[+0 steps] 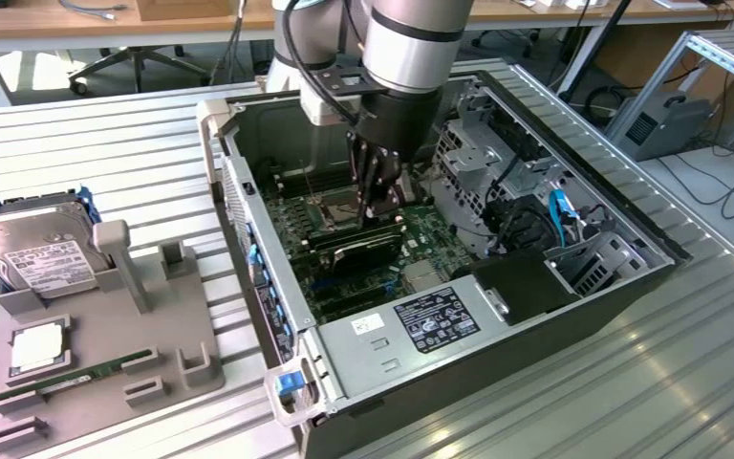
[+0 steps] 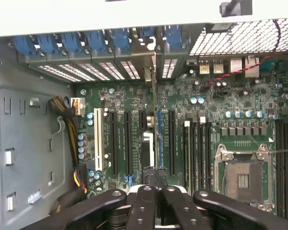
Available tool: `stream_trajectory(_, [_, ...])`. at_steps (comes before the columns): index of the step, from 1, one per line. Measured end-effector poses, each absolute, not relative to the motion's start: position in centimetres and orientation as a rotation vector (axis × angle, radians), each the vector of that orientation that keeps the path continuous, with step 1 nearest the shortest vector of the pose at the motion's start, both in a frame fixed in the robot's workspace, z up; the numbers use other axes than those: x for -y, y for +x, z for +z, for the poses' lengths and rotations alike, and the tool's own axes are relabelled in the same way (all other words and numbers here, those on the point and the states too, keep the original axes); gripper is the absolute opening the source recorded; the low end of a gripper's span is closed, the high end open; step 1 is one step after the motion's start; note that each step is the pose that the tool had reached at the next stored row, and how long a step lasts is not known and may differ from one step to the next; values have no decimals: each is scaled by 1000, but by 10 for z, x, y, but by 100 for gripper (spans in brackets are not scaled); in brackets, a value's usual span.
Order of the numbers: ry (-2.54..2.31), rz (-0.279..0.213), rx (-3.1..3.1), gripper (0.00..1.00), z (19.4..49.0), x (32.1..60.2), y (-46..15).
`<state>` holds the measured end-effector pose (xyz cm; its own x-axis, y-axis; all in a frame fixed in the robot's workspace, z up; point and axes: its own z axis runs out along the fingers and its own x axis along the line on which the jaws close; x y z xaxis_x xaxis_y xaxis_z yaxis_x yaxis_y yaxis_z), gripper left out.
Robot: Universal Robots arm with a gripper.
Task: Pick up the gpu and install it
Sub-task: 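Press down on the gpu until it lock into place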
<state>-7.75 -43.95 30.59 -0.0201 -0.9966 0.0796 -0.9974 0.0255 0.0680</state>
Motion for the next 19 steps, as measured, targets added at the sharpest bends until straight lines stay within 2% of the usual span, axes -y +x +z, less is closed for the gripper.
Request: stream_trajectory(19, [2123,11,2172,11,284,440,-117])
